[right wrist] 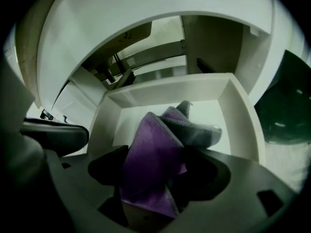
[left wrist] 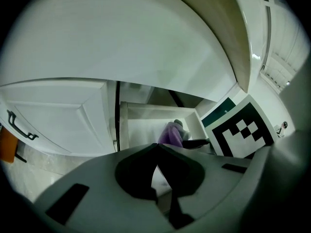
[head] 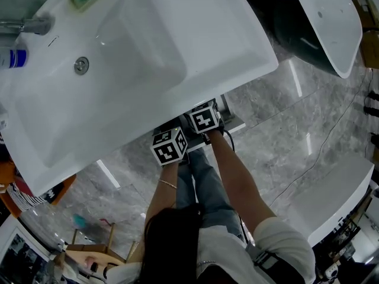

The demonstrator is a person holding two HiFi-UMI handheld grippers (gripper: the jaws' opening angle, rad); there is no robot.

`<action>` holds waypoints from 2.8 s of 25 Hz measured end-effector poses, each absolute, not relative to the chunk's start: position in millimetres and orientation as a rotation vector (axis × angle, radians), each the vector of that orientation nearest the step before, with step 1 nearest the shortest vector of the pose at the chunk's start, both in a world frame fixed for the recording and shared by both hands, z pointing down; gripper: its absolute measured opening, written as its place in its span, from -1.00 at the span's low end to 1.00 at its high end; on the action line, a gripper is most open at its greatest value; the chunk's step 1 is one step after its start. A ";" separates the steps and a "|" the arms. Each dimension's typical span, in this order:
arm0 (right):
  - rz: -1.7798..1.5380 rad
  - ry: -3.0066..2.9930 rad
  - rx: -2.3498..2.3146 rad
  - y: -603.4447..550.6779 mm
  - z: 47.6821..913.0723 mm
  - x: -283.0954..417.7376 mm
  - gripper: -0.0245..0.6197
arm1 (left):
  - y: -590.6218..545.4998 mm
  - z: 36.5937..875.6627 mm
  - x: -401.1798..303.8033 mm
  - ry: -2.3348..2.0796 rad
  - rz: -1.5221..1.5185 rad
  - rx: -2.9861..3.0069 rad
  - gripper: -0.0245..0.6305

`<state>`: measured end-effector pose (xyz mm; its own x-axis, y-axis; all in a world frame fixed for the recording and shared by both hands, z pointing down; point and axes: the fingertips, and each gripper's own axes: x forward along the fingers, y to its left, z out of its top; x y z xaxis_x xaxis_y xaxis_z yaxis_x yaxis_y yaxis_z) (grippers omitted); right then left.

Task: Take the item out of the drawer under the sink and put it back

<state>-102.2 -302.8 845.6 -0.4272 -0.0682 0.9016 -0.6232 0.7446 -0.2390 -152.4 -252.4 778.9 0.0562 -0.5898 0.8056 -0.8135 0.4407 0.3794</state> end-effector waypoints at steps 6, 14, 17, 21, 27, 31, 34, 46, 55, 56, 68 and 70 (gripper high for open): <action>0.631 -1.894 0.532 -305.3 851.9 -95.6 0.18 | -254.0 779.8 -146.6 -1.629 0.237 1.221 -0.92; 0.588 -1.855 0.616 -315.7 856.0 -86.9 -0.24 | -252.9 782.4 -146.1 -1.629 0.256 1.227 -0.92; 0.597 -1.855 0.648 -318.0 854.1 -84.3 -0.36 | -250.3 780.7 -144.2 -1.628 0.249 1.218 -0.91; 0.629 -1.864 0.672 -316.7 850.6 -84.3 -0.49 | -247.2 778.1 -142.8 -1.624 0.255 1.221 -0.92; 0.681 -1.933 0.719 -318.1 828.2 -85.5 -0.53 | -243.3 774.3 -144.7 -1.615 0.264 1.233 -0.92; 0.700 -1.974 0.747 -312.9 799.7 -77.0 -0.54 | -236.9 767.8 -145.8 -1.599 0.265 1.236 -0.91; 0.746 -1.976 0.741 -305.7 780.1 -68.9 -0.54 | -238.3 754.5 -150.0 -1.616 0.255 1.252 -0.92; 0.750 -2.065 0.817 -296.9 717.4 -52.6 -0.54 | -237.3 718.3 -133.9 -1.608 0.237 1.315 -0.92; 0.732 -2.166 0.850 -282.8 660.5 -48.7 -0.54 | -228.9 669.4 -132.4 -1.654 0.276 1.402 -0.92; 0.729 -2.176 0.852 -281.2 653.2 -46.6 -0.54 | -228.5 662.0 -131.3 -1.658 0.277 1.414 -0.92; 0.653 -2.384 0.886 -279.5 560.2 -41.8 -0.54 | -233.2 586.7 -115.2 -1.690 0.232 1.550 -0.91; 0.648 -2.411 0.897 -277.8 548.1 -41.6 -0.53 | -231.4 576.6 -110.2 -1.687 0.245 1.580 -0.91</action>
